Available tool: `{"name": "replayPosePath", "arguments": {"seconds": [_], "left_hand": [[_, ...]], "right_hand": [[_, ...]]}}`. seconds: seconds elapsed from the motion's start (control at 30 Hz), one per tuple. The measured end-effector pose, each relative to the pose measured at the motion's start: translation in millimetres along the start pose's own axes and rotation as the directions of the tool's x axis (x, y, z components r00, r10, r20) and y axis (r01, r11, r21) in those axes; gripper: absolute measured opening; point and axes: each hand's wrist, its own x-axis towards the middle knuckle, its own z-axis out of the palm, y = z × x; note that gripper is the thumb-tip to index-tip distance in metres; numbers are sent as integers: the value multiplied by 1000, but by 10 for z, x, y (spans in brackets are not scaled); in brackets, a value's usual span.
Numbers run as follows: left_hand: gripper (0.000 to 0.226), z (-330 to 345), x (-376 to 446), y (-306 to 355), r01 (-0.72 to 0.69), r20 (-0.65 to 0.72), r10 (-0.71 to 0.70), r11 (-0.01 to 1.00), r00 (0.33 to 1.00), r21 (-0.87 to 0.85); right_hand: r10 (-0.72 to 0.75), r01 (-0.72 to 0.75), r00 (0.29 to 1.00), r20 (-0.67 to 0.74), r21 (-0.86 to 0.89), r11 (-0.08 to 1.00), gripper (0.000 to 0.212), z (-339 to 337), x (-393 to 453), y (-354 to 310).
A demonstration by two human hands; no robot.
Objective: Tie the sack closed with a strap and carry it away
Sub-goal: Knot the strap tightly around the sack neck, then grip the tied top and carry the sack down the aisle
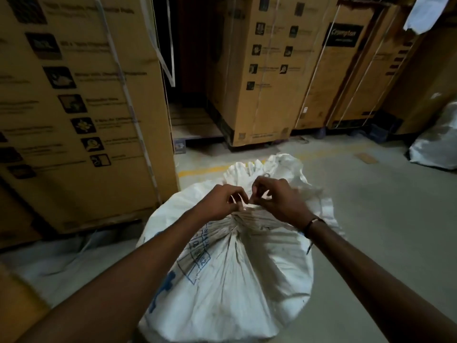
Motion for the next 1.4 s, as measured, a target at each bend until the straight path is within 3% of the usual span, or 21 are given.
{"name": "replayPosePath", "arguments": {"seconds": [0.1,0.27,0.6,0.87,1.0,1.1,1.17,1.23,1.33,1.4], "left_hand": [[22,-67,-46,137,89,30,-88,994,996,-55],[20,-222,-39,465,212,48,-207,964,977,-161],[16,-741,121,1034,392,147,-368,898,918,-198],[16,-992,488,1270,503,180,-472,835,863,-223],[14,-1035,763,1362,540,167,-514,792,841,-285],[17,-989,887,1380,566,178,-539,761,823,-317],[16,-952,914,1342,592,165,-576,721,801,-360],[15,-906,921,1289,612,159,-604,687,781,-393],[26,-894,902,1162,611,127,-620,681,774,-403],[35,-969,898,1073,610,100,-634,672,767,-420]], "right_hand": [[14,-15,999,-46,-13,1000,16,-282,90,-149],[229,-217,959,-170,83,973,20,-947,109,-146],[566,-548,819,-92,165,820,22,-1592,-62,-133],[796,-787,593,117,293,543,50,-1734,41,254],[800,-843,522,296,321,431,55,-1631,170,370],[768,-869,495,407,243,431,47,-1432,220,483],[723,-874,485,492,287,391,35,-1303,283,457],[674,-864,501,542,354,358,29,-1206,380,356],[585,-818,575,572,408,405,26,-1076,526,117],[539,-816,579,612,436,381,26,-943,606,-54]]}}
